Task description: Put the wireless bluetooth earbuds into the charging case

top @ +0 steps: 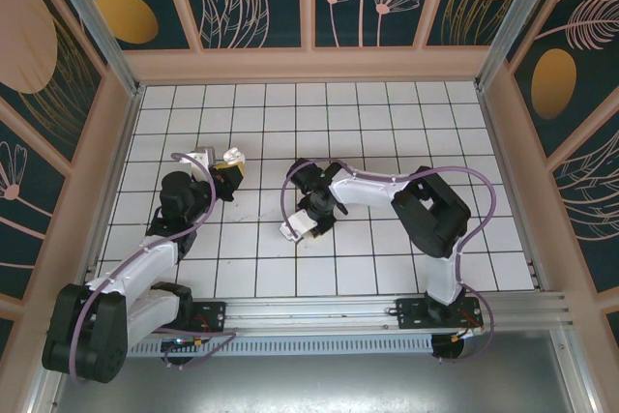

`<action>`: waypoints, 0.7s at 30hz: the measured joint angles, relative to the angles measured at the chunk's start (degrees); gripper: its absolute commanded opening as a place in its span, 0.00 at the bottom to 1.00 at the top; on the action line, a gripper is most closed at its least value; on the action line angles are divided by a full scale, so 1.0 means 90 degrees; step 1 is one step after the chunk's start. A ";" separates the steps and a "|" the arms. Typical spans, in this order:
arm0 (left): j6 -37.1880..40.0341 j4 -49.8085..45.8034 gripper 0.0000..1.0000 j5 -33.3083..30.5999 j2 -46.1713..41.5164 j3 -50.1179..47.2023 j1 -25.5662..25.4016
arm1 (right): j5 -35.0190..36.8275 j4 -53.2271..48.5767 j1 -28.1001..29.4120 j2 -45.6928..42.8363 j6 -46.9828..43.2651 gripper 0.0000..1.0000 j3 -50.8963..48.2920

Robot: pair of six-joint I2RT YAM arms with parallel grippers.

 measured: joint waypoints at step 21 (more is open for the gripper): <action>0.0165 0.0002 0.17 0.0121 0.0058 0.0000 0.0000 | -0.0775 -0.0015 -0.0078 -0.0078 0.1190 0.15 0.0250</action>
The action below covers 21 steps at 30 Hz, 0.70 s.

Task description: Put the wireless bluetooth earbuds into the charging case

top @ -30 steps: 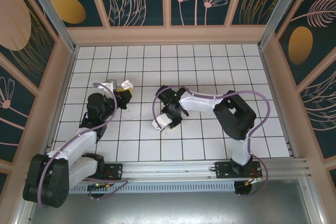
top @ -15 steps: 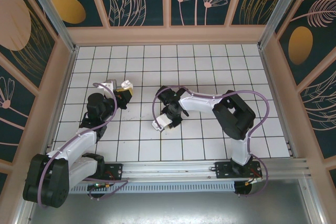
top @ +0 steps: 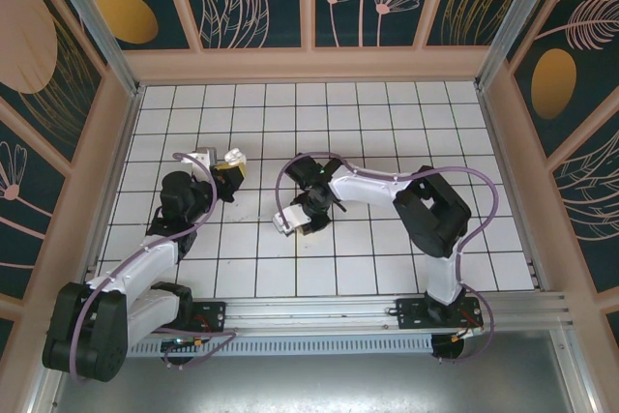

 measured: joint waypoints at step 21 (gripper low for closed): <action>0.1501 0.1940 0.17 0.0799 0.1030 -0.0372 -0.1360 | -0.2506 0.5357 -0.1426 -0.4041 0.6307 0.17 -0.3038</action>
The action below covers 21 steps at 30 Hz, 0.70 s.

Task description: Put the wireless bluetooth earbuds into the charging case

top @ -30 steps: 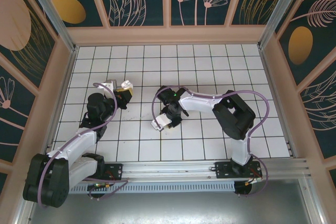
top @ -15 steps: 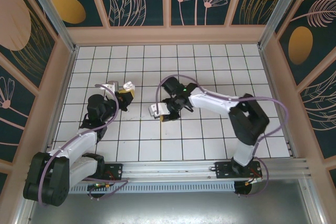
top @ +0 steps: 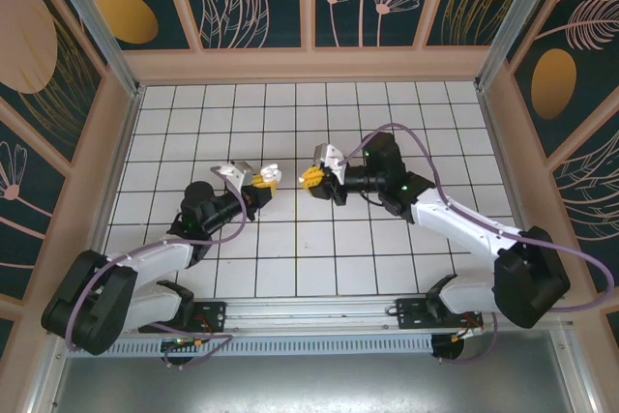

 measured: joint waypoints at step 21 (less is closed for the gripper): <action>0.0466 0.0296 0.17 0.0884 0.0959 0.1307 -0.0639 | -0.0333 0.3099 -0.0051 0.0223 0.2535 0.16 -0.0561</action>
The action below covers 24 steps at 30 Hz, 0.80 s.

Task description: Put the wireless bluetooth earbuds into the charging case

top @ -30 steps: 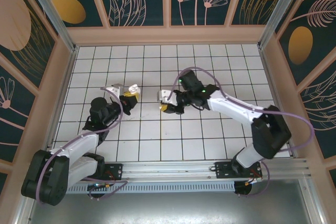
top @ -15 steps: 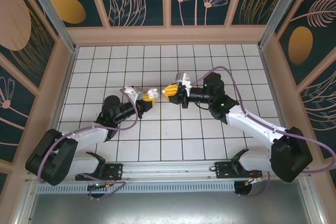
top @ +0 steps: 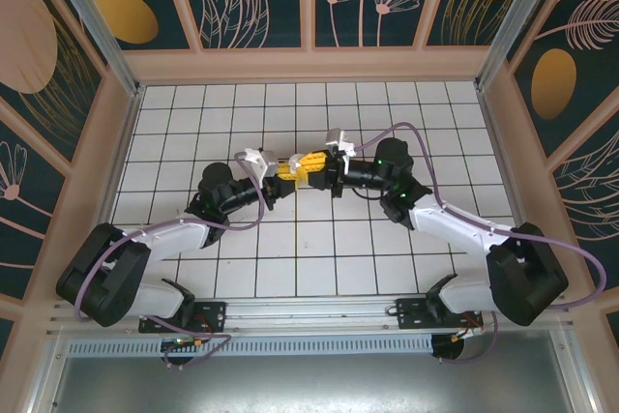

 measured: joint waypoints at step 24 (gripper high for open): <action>0.0032 -0.0163 0.17 0.0095 -0.0240 0.0019 -0.0005 | 0.0160 0.0138 -0.0002 0.0396 -0.0024 0.16 0.0000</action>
